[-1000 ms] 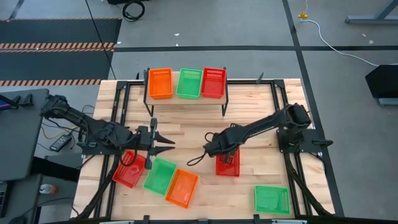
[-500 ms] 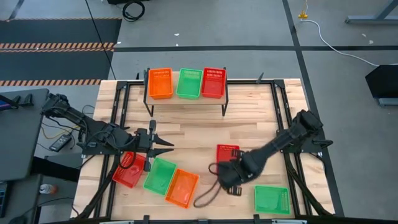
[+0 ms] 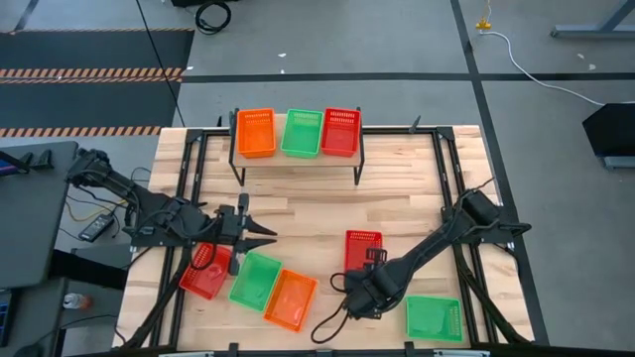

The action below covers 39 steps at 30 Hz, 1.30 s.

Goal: Stack baskets on shelf by color
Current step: Stack the right red bin on the red bin on the shelf

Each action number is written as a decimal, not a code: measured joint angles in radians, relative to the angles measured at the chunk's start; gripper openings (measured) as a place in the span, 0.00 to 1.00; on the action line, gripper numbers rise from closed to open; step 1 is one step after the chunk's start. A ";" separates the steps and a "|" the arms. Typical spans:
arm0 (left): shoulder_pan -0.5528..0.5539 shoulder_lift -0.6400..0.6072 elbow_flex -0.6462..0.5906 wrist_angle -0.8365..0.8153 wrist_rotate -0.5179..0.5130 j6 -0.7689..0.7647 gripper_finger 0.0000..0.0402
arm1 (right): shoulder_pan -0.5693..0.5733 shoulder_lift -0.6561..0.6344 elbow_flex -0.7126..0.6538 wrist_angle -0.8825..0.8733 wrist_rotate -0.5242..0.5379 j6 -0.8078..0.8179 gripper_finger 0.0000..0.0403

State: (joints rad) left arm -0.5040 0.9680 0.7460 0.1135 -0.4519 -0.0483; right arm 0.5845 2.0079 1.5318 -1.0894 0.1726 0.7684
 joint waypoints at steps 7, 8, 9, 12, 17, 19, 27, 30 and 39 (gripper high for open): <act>-0.027 0.000 0.000 0.002 0.000 0.006 0.16 | -0.024 0.016 0.000 0.003 0.014 -0.047 0.29; -0.028 0.000 0.000 0.003 0.000 0.007 0.16 | -0.028 0.018 0.000 0.005 0.013 -0.057 0.25; -0.028 0.000 0.000 0.003 0.000 0.007 0.15 | -0.032 0.020 0.000 0.008 0.010 -0.066 0.20; -0.028 0.000 0.000 0.002 0.000 0.007 0.16 | -0.046 0.021 0.000 -0.004 -0.011 -0.096 0.05; -0.028 0.000 0.001 -0.003 0.000 0.006 0.16 | -0.073 0.008 0.066 -0.147 0.016 -0.136 0.06; -0.028 0.000 0.001 -0.002 0.000 0.006 0.16 | -0.085 0.008 0.123 -0.228 0.041 -0.165 0.05; -0.027 0.000 0.001 -0.008 0.000 0.007 0.14 | -0.149 0.007 0.409 -0.472 0.182 -0.246 0.04; -0.027 0.000 0.001 -0.008 -0.004 0.008 0.14 | -0.176 0.002 0.501 -0.479 0.225 -0.298 0.04; -0.027 0.000 0.001 -0.014 -0.035 0.028 0.13 | -0.301 -0.004 0.678 -0.481 0.367 -0.411 0.04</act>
State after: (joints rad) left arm -0.5312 0.9684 0.7467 0.0990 -0.4866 -0.0204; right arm 0.2836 2.0037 2.2097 -1.5701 0.5395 0.3574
